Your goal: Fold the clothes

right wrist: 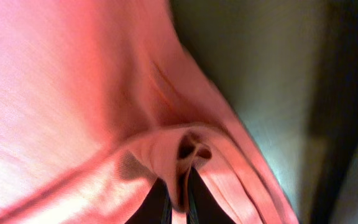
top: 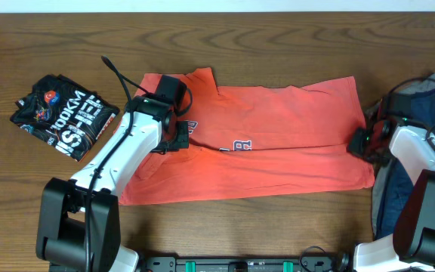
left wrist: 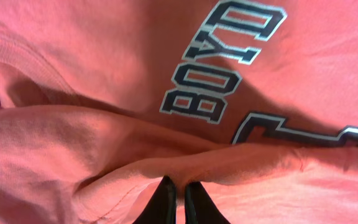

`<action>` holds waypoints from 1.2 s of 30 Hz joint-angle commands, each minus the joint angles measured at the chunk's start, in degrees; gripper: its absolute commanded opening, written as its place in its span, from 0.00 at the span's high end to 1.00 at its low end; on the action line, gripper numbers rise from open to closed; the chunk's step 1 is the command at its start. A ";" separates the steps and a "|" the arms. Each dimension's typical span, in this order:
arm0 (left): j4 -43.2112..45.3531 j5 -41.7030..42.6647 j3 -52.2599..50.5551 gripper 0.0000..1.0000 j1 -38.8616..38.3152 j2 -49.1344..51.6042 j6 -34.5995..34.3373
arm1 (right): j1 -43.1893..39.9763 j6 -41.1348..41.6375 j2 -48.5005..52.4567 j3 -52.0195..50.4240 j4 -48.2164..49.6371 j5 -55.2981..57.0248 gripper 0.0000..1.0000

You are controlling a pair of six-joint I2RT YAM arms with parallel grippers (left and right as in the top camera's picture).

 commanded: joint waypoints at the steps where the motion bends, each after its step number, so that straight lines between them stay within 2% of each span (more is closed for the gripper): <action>1: 0.37 -0.90 0.85 0.93 0.09 -0.33 -0.26 | -0.55 -0.13 0.24 3.13 4.22 -4.59 0.88; 2: 0.42 -0.90 0.85 0.93 0.09 -0.33 -0.26 | -0.55 -0.13 0.24 3.28 5.92 -5.64 0.82; 4: 0.42 -0.90 0.85 0.93 0.09 -0.33 -0.24 | -0.55 -0.13 0.24 3.43 8.81 -7.48 0.59; 6: 0.39 -0.90 0.79 0.93 0.09 -0.33 -0.24 | -0.55 -0.13 0.24 3.43 9.53 -7.63 0.49; 7: 0.37 -0.92 0.79 0.93 0.09 -0.33 -0.24 | -0.55 -0.15 0.24 3.43 9.33 -7.45 0.48; 11: 0.42 -3.23 0.68 0.93 0.09 -0.33 -0.28 | -0.68 -0.33 0.24 3.43 7.21 -5.86 0.49; 14: 0.59 -4.83 0.68 0.93 0.09 -0.33 -0.26 | -0.92 -0.35 -0.35 3.43 3.76 -6.45 0.59; 16: 0.55 -4.83 0.68 0.92 0.09 -0.33 -0.26 | -0.92 -0.59 -1.40 3.43 -0.72 -7.21 0.62; 21: -0.48 -4.96 0.66 0.93 0.09 -0.33 -1.53 | -0.85 -2.86 -2.67 3.28 -11.69 -6.01 0.60; 27: -0.44 -9.53 0.09 0.93 0.09 -0.33 -6.93 | -0.81 -3.13 -2.49 0.09 -7.98 -1.36 0.60; 36: -0.28 -9.49 0.04 0.92 0.09 -0.33 -6.95 | -0.81 -3.10 -2.49 -3.17 -1.73 -1.36 0.61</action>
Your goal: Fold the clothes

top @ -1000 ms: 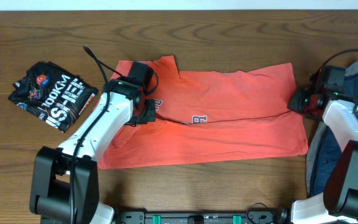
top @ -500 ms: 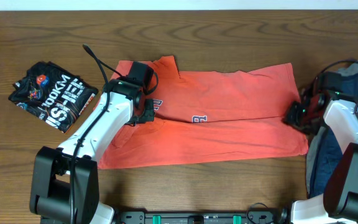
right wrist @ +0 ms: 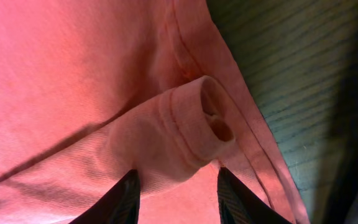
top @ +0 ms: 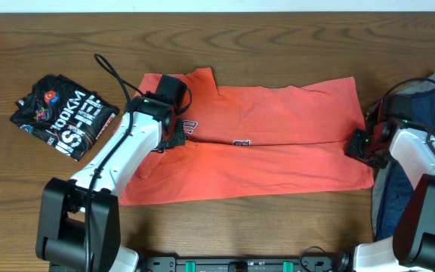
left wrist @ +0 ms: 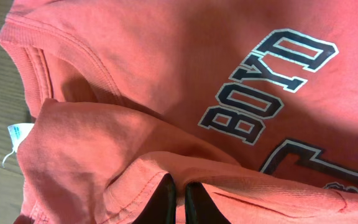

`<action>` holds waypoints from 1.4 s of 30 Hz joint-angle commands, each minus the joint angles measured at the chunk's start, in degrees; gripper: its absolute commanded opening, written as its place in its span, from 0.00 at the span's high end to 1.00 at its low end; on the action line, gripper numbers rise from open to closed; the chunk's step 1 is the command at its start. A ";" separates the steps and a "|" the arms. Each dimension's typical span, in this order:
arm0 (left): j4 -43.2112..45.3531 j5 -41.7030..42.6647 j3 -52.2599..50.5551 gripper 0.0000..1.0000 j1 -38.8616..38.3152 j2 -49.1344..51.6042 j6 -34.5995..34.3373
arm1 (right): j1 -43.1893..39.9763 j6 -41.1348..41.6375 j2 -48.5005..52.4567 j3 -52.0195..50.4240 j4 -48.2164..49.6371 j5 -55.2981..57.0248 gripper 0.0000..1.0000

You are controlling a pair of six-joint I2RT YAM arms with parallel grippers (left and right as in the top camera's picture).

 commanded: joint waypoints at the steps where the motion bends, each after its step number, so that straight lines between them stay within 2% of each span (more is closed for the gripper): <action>1: -0.15 -1.97 0.04 0.92 0.11 -0.33 -0.94 | -0.79 -0.63 -1.07 -1.53 1.18 0.92 0.61; 9: -0.13 -1.97 0.04 0.92 0.11 -0.33 -0.94 | -0.79 -0.17 -1.07 -2.29 5.95 0.07 0.62; 20: -0.13 -1.95 0.04 0.92 0.11 -0.33 -0.94 | -0.79 0.17 -1.07 -2.27 21.75 -6.08 0.60; 23: -0.15 -1.95 0.04 0.91 0.11 -0.33 -0.94 | -0.90 0.15 -1.33 -2.14 19.43 -6.10 0.68; 27: -0.15 -1.95 0.04 0.91 0.11 -0.33 -0.94 | -1.31 0.52 -2.62 -2.10 16.33 -5.73 0.59; 32: -0.15 -1.95 0.04 0.91 0.11 -0.33 -0.92 | -2.01 1.22 -8.59 -2.10 14.80 -5.66 0.56; 36: -0.17 -1.95 0.04 0.91 0.11 -0.33 -0.94 | -2.01 1.25 -14.21 -2.10 5.70 -3.58 0.56; 38: -0.17 -1.95 0.04 0.91 0.11 -0.33 -0.94 | -2.01 1.22 -15.26 -2.12 0.85 -2.08 0.60; 40: -0.17 -1.95 0.04 0.91 0.11 -0.33 -0.94 | -2.01 1.20 -14.84 -2.47 -2.34 -1.31 0.71; 41: -0.17 -1.95 0.04 0.91 0.11 -0.33 -0.94 | -2.01 1.22 -14.45 -2.82 -3.17 -1.16 0.90; 42: -0.15 -1.95 0.04 0.91 0.11 -0.33 -0.94 | -2.01 1.25 -13.86 -3.34 -3.63 -1.18 0.99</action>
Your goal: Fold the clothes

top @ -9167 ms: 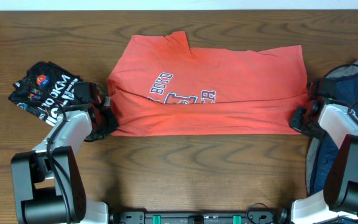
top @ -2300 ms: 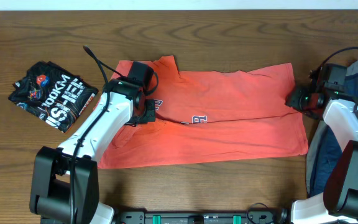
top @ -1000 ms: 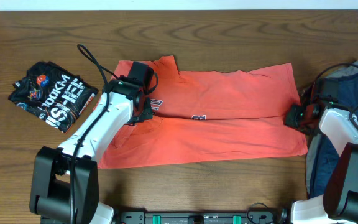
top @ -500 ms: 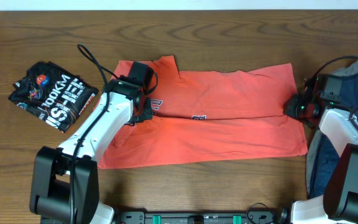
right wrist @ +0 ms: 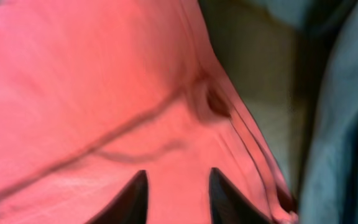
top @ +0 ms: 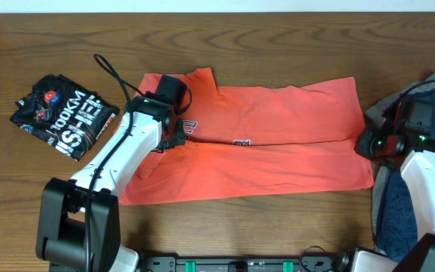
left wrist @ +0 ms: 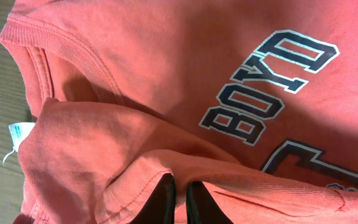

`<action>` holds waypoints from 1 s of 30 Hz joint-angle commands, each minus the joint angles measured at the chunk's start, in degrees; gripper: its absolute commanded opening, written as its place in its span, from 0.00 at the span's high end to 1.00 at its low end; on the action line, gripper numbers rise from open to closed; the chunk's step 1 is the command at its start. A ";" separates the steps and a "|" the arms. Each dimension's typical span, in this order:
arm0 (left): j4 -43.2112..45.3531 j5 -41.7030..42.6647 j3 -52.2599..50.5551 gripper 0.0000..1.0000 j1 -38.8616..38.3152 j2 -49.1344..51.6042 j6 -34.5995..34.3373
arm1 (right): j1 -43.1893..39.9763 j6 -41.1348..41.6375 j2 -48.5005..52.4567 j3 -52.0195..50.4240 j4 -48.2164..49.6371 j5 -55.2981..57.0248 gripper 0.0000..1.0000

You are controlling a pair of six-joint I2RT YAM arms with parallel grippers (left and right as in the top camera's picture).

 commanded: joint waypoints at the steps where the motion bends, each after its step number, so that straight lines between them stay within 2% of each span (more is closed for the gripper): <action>1: -0.17 -1.90 0.04 0.91 0.11 -0.33 -0.72 | -0.31 0.39 1.68 -1.68 -1.03 1.75 0.99; 7: -0.44 -1.90 0.04 0.91 0.11 -0.33 -0.72 | -0.31 7.80 6.32 -7.28 5.70 1.66 0.99; 16: -0.83 -1.88 0.04 0.91 0.11 -0.33 -0.72 | -0.20 8.31 12.11 -9.14 16.44 1.05 0.99; 30: -0.83 -1.86 0.04 0.91 0.11 -0.33 -0.72 | -0.22 10.32 12.13 -9.07 28.89 -5.42 0.94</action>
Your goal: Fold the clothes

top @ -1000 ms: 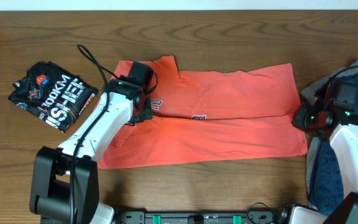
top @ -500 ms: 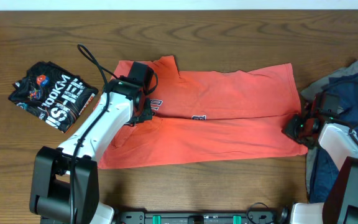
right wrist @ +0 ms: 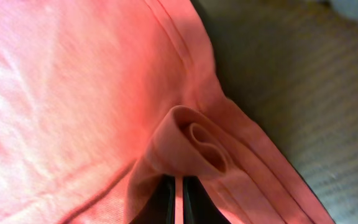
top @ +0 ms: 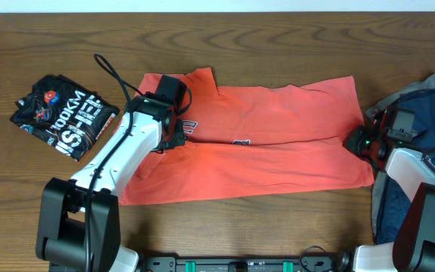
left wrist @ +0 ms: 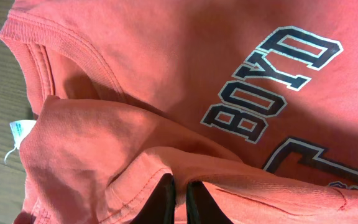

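A coral-red T-shirt (top: 263, 143) with dark lettering lies spread across the table, its near half doubled over the far half. My left gripper (top: 174, 137) is shut on the folded edge of the shirt (left wrist: 179, 180) near the collar, beside the printed letters (left wrist: 260, 87). At the shirt's right side my right gripper (top: 357, 142) is shut on a rolled bunch of the hem (right wrist: 194, 146).
A folded black printed shirt (top: 65, 115) lies at the far left. A pile of dark blue clothing (top: 421, 159) sits at the right table edge, beside my right arm. Bare wood lies in front of and behind the red shirt.
My right gripper was open beside the shirt's right hem; now it is shut on a rolled bunch of that hem. The left gripper keeps its hold without moving.
Both grippers held the shirt's folded edge, with more lettering uncovered. Then the fold lay farther back over the print and my right gripper was open. It stayed open a little off the hem, and now grips it again.
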`<action>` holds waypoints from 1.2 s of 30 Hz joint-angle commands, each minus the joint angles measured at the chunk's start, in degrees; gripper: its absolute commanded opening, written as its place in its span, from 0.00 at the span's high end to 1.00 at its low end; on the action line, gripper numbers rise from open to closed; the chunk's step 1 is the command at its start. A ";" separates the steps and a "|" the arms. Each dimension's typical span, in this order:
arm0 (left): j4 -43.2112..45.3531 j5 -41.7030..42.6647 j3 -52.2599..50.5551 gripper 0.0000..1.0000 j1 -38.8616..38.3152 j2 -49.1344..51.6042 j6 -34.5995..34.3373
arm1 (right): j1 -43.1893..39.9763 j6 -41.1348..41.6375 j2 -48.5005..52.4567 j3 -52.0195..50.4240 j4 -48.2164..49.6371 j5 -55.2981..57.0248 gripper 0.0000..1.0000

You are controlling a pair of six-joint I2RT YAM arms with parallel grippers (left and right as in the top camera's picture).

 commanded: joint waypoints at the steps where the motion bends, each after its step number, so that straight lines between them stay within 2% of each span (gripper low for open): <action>1: -0.37 -1.81 0.04 0.91 0.11 -0.33 -0.72 | -0.22 1.84 0.39 -0.28 1.90 -1.53 0.94; 11: -0.37 -1.81 0.04 0.91 0.11 -0.33 -0.72 | -0.22 1.79 0.39 -0.28 10.99 2.84 0.84; 13: -0.35 -1.81 0.04 0.77 0.11 -0.33 -0.72 | -0.22 1.70 0.39 -0.28 10.58 2.82 0.84; 16: -0.31 -1.86 0.04 0.64 0.11 -0.33 -0.70 | -0.20 -0.46 -0.37 -0.15 8.20 -0.42 0.84; 19: -0.37 -1.86 0.04 0.45 0.11 -0.33 -0.70 | -0.22 -3.30 -2.45 -0.13 3.08 -1.11 0.84; 20: -0.59 -1.86 0.04 0.42 0.11 -0.33 -0.70 | -0.20 -4.24 -2.93 -0.13 1.05 -0.55 0.84; 27: -4.94 -1.86 -0.61 0.41 0.11 -0.33 -0.74 | -0.20 -5.51 -3.13 -0.52 -15.17 12.55 0.78; 31: -2.67 -1.88 -4.37 0.42 0.11 -0.31 -1.01 | -0.26 -4.24 -3.13 -2.73 -16.96 19.54 0.77; 36: -0.33 -2.14 -8.07 0.41 0.37 -0.31 -0.96 | -1.18 1.88 -3.15 -4.87 -20.90 26.45 0.78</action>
